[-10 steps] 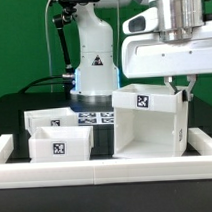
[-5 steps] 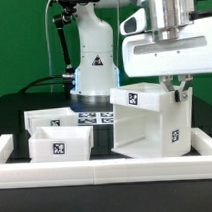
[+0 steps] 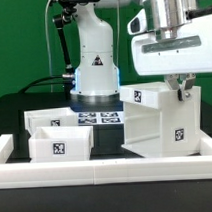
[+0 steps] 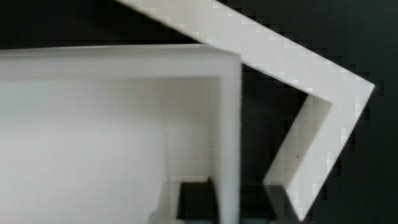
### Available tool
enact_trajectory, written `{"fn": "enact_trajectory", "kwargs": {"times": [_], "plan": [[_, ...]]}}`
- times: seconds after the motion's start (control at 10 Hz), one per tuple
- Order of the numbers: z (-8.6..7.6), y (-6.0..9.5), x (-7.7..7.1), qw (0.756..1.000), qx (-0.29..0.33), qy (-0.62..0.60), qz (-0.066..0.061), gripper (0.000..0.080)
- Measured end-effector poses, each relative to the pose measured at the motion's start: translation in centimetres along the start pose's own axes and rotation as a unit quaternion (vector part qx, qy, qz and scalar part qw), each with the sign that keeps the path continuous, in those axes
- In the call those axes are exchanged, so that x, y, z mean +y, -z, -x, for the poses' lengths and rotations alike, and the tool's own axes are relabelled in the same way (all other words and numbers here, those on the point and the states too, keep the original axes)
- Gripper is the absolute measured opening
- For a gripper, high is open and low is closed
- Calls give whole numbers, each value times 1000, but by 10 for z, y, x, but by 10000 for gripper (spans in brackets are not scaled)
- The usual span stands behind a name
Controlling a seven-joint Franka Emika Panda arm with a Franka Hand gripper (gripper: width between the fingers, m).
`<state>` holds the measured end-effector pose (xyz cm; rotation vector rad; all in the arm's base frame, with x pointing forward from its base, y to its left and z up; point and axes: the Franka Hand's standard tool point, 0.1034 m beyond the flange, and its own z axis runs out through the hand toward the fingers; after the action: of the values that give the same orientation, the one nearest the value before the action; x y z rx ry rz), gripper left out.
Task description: Assemble drawer
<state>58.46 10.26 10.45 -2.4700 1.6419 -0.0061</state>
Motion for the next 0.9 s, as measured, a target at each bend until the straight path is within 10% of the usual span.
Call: {"fn": "enact_trajectory", "kwargs": {"times": [0.9], "plan": [[-20, -8, -40, 987, -22, -159, -16, 39]]}}
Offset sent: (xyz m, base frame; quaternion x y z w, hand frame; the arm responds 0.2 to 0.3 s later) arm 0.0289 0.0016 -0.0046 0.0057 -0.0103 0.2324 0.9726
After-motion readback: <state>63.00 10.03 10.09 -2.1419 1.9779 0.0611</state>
